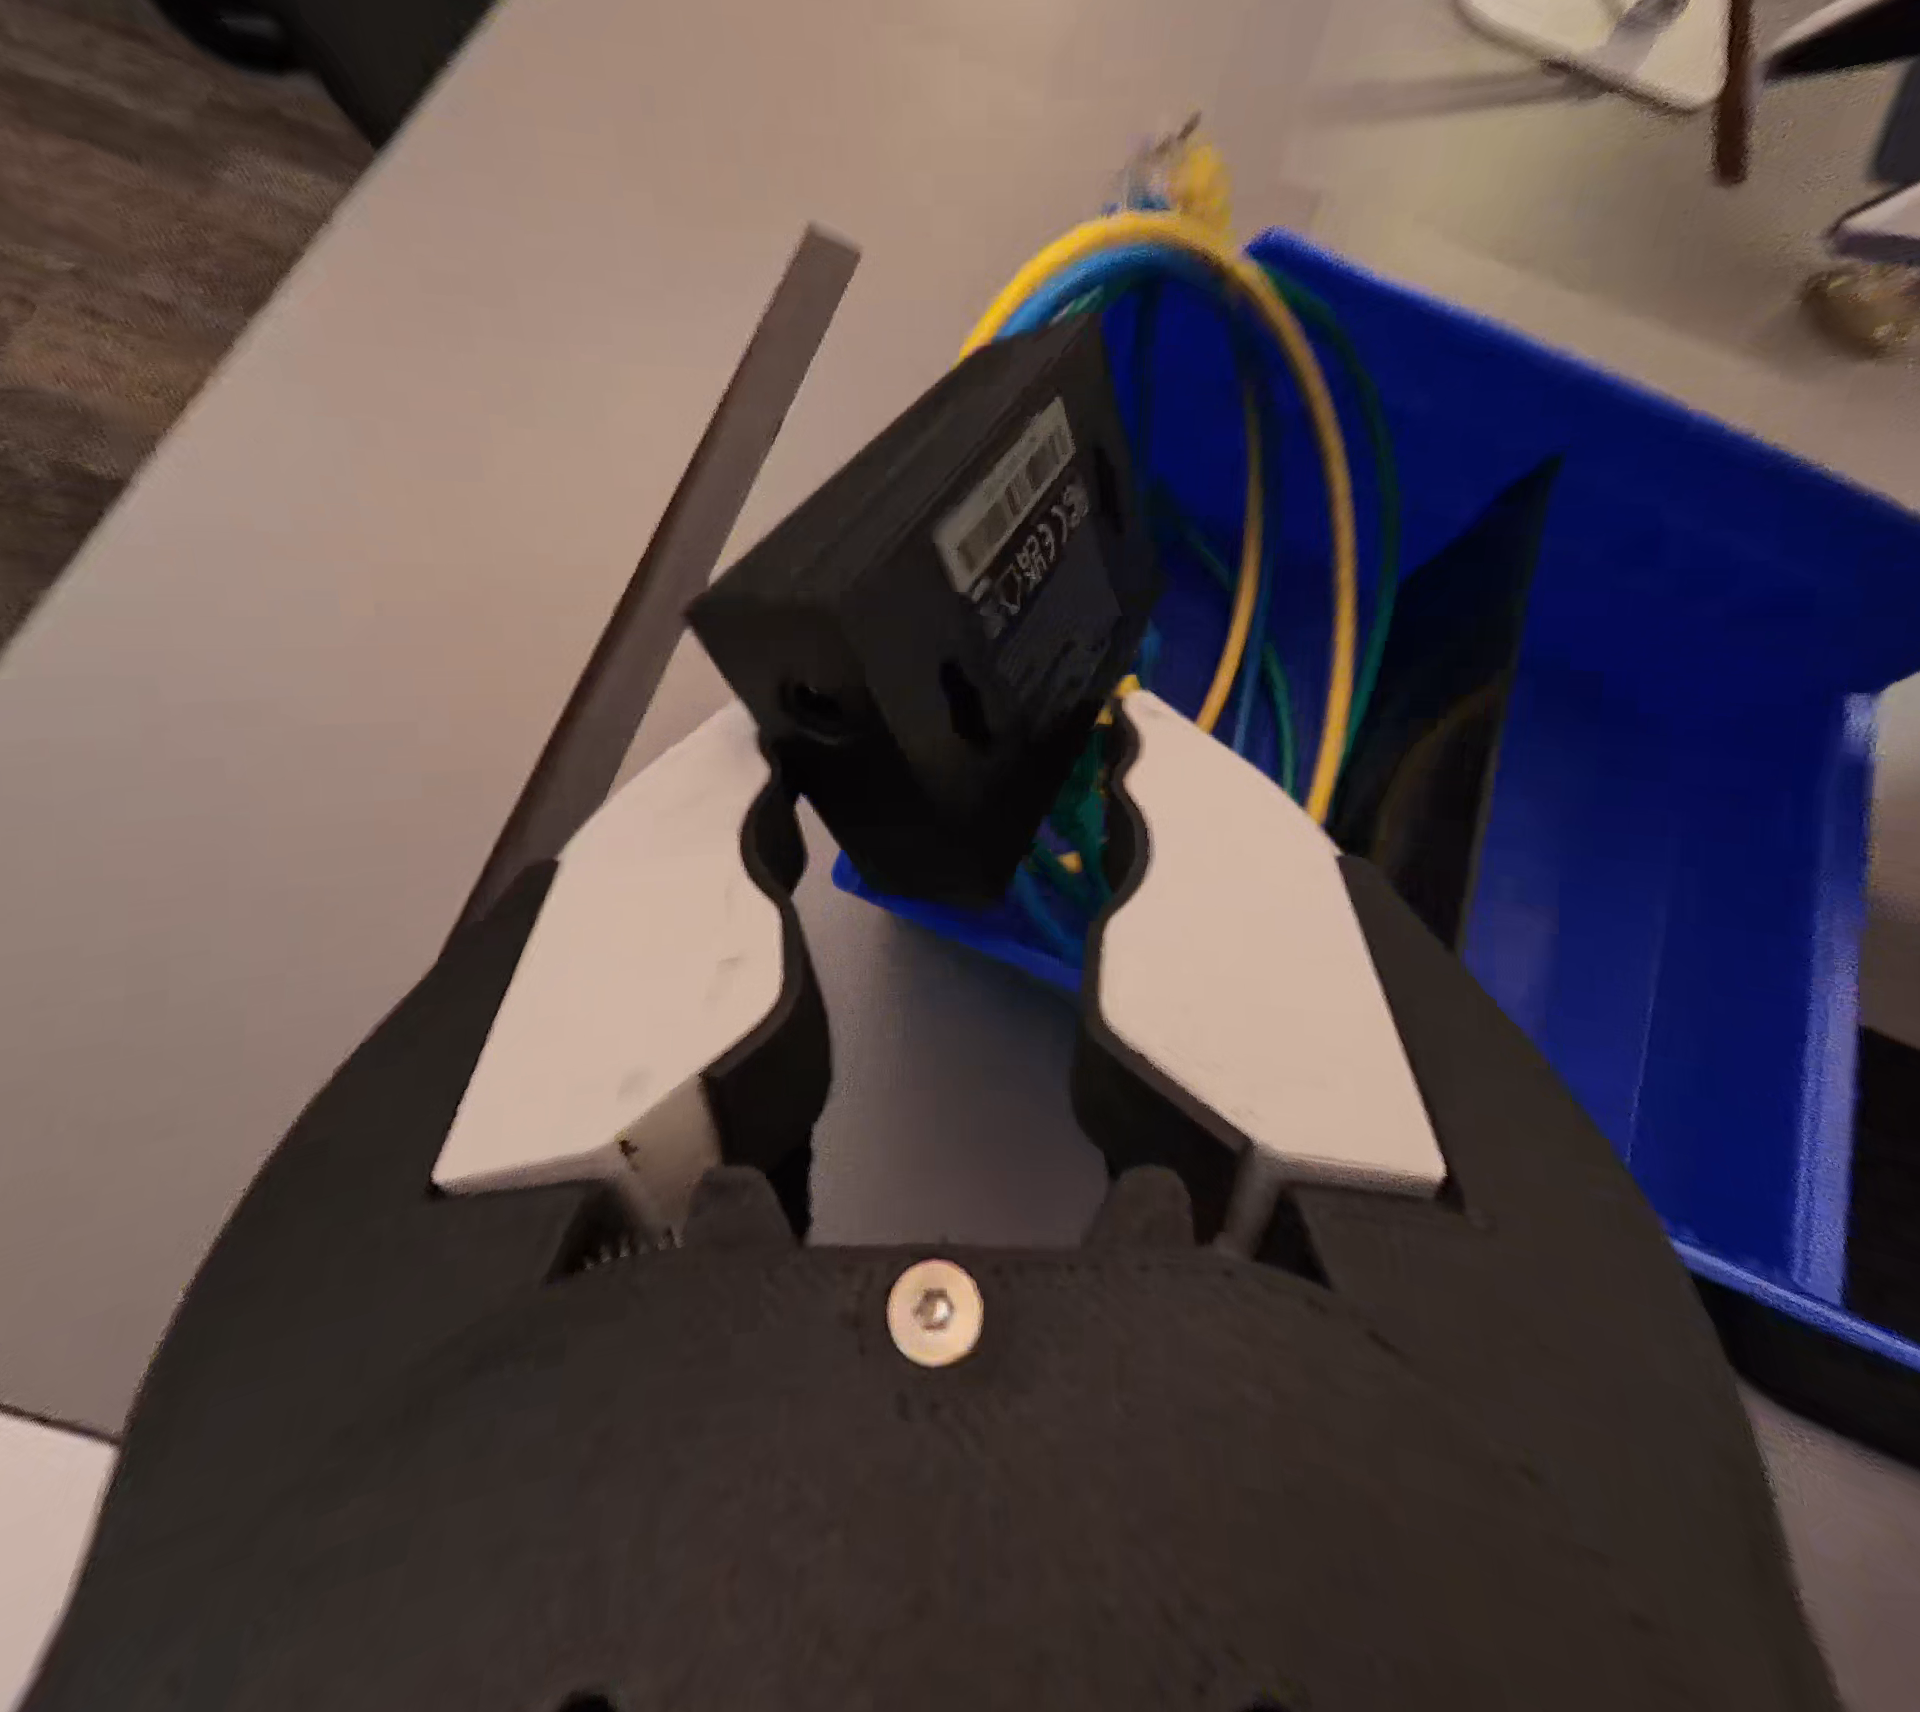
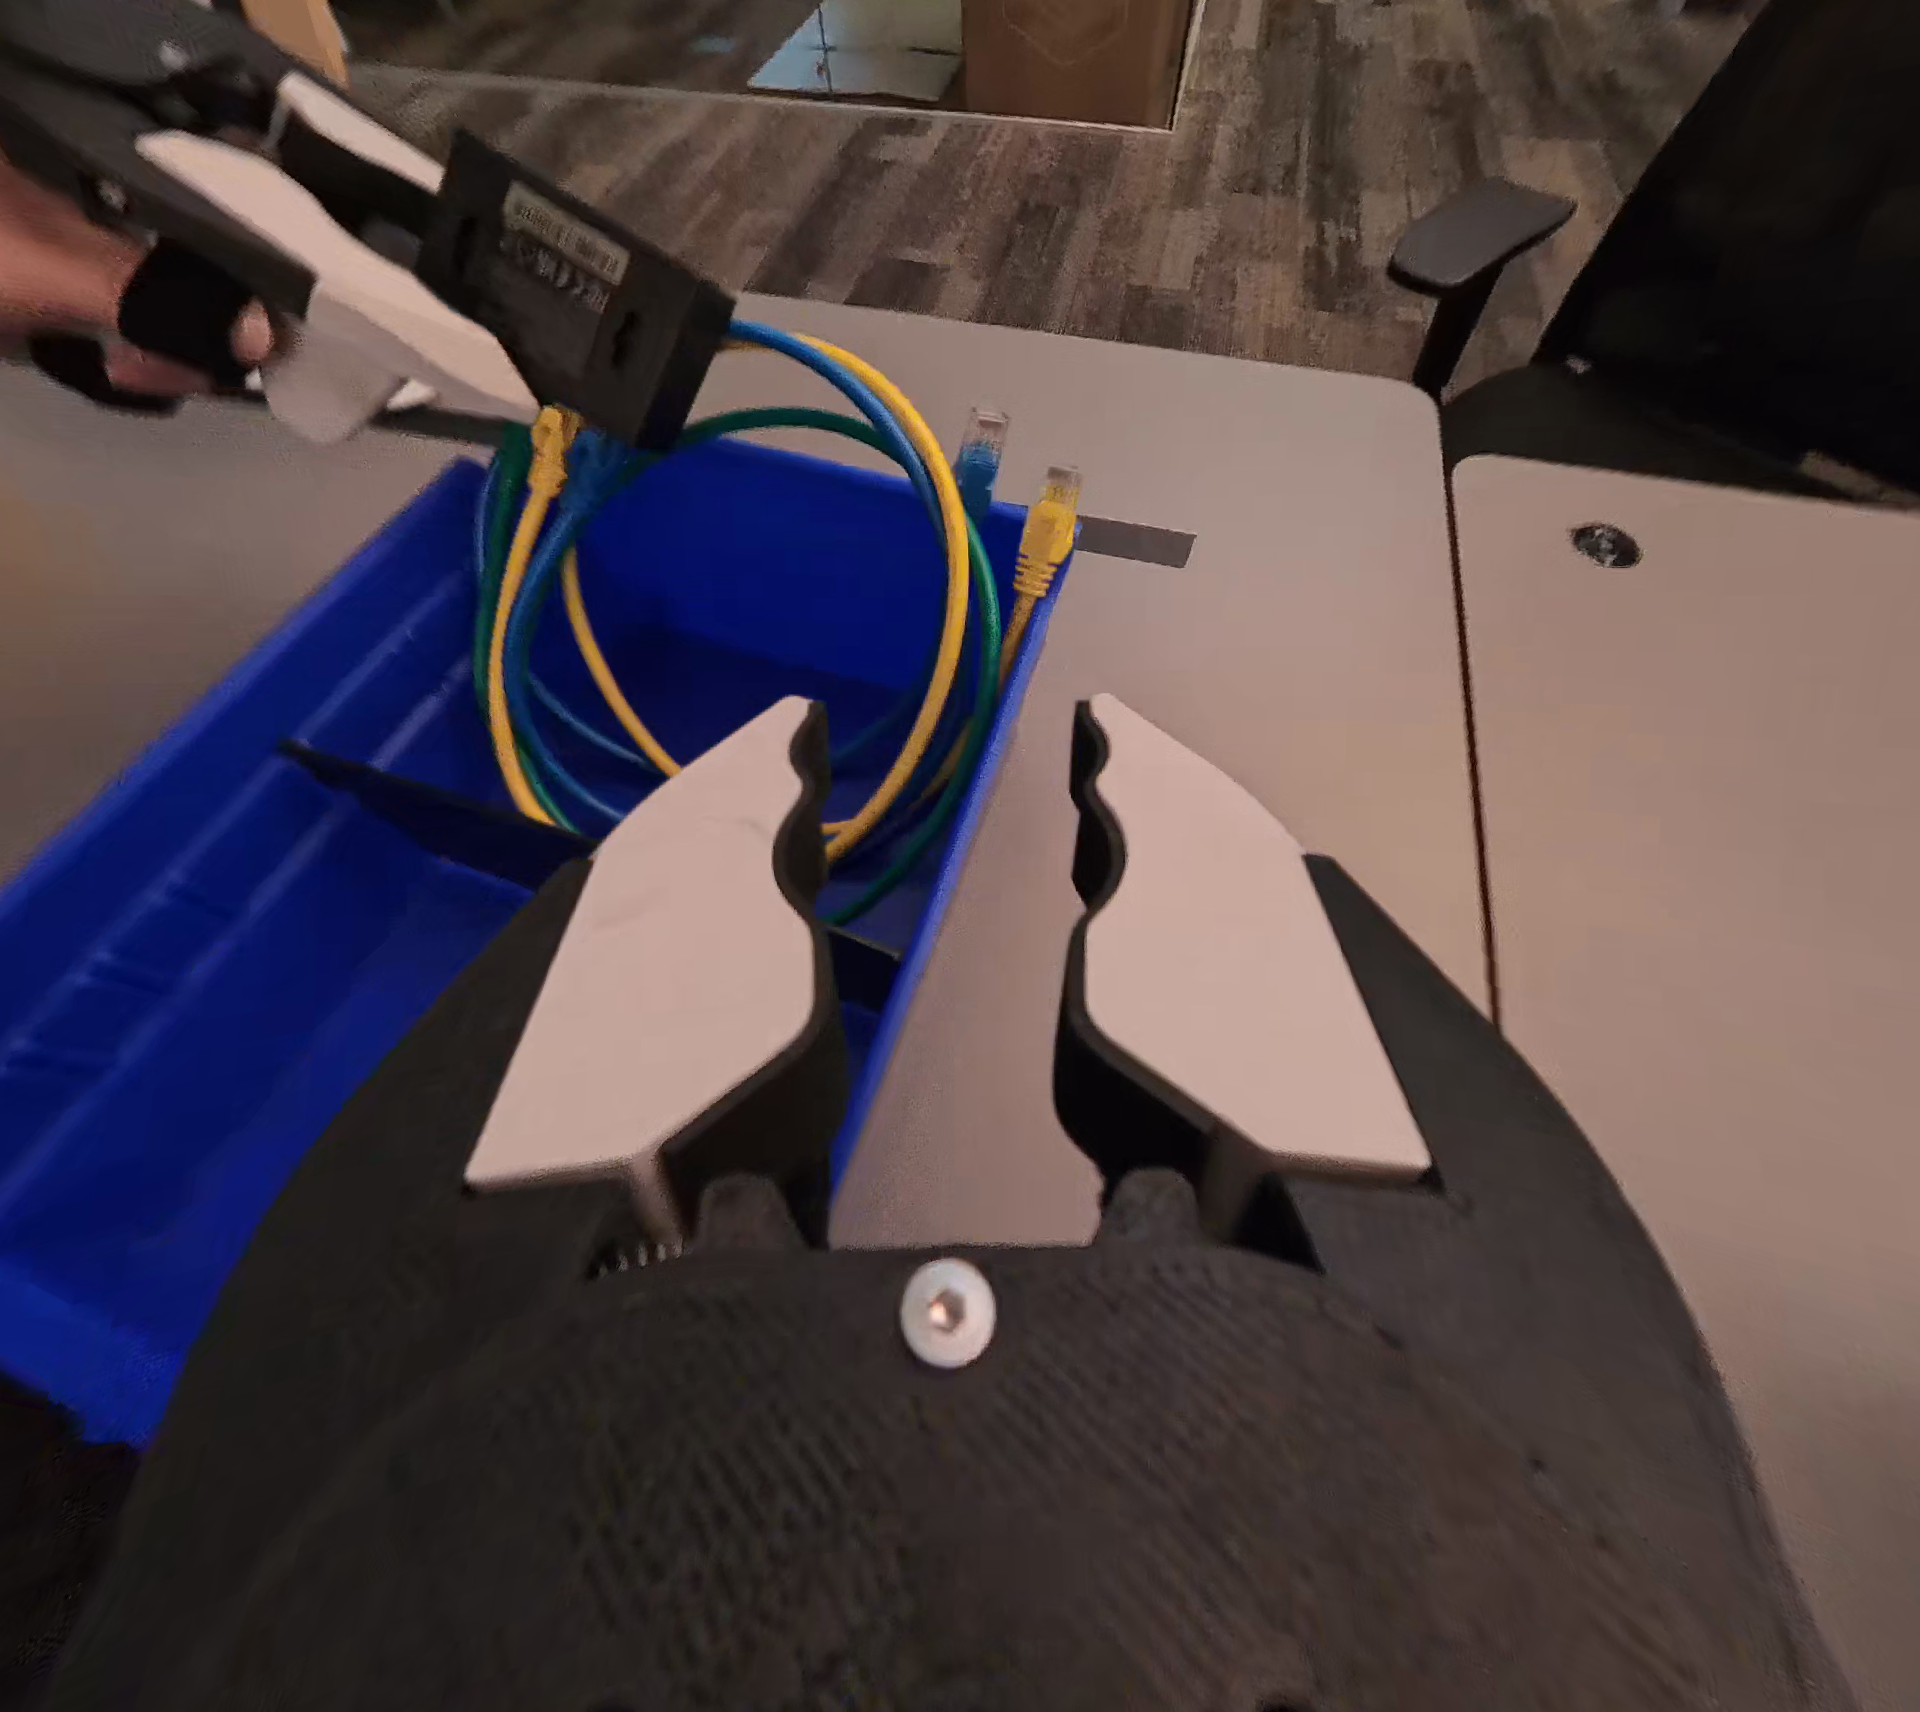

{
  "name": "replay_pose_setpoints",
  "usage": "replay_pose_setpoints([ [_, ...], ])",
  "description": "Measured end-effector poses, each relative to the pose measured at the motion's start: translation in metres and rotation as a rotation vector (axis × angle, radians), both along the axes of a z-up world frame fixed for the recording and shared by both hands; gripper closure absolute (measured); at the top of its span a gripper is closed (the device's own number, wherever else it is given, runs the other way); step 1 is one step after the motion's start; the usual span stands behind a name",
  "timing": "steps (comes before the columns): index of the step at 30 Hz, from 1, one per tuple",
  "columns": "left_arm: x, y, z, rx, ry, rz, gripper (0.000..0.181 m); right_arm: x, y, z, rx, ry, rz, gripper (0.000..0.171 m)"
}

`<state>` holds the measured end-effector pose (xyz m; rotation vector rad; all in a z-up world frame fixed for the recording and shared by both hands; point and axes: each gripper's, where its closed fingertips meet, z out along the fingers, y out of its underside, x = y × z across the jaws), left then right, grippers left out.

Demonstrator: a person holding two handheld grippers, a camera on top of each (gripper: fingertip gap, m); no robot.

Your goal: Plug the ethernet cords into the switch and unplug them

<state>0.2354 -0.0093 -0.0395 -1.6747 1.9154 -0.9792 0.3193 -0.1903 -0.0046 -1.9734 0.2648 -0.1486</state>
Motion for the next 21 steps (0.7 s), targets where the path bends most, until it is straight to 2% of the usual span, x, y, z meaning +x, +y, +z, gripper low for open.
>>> replay_pose_setpoints([
  [4,0.0,0.002,-0.006,-0.1,0.006,0.015,0.125,0.0,0.008,0.0,0.046,0.011,0.035,0.124],
  [7,-0.016,0.018,-0.012,-0.079,0.033,0.053,0.106,-0.006,0.013,0.003,0.057,-0.023,0.079,0.123],
  [9,-0.034,0.029,-0.014,-0.068,0.049,0.075,0.095,-0.005,0.011,-0.007,-0.021,-0.057,0.074,0.119],
  [12,-0.073,0.04,-0.006,-0.056,0.062,0.1,0.094,-0.013,0.004,-0.035,-0.176,0.008,0.12,0.112],
  [15,-0.121,0.046,0.017,-0.02,0.039,0.139,0.095,-0.032,-0.005,-0.063,-0.314,0.148,0.195,0.111],
  [17,-0.164,0.043,0.039,-0.012,0.002,0.161,0.096,-0.028,-0.012,-0.079,-0.416,0.185,0.149,0.11],
  [19,-0.22,0.045,0.056,0.041,-0.006,0.223,0.096,-0.025,-0.022,-0.1,-0.564,0.211,0.098,0.113],
  [21,-0.289,0.062,0.063,0.166,0.035,0.337,0.091,-0.032,-0.031,-0.12,-0.695,0.263,0.108,0.12],
])
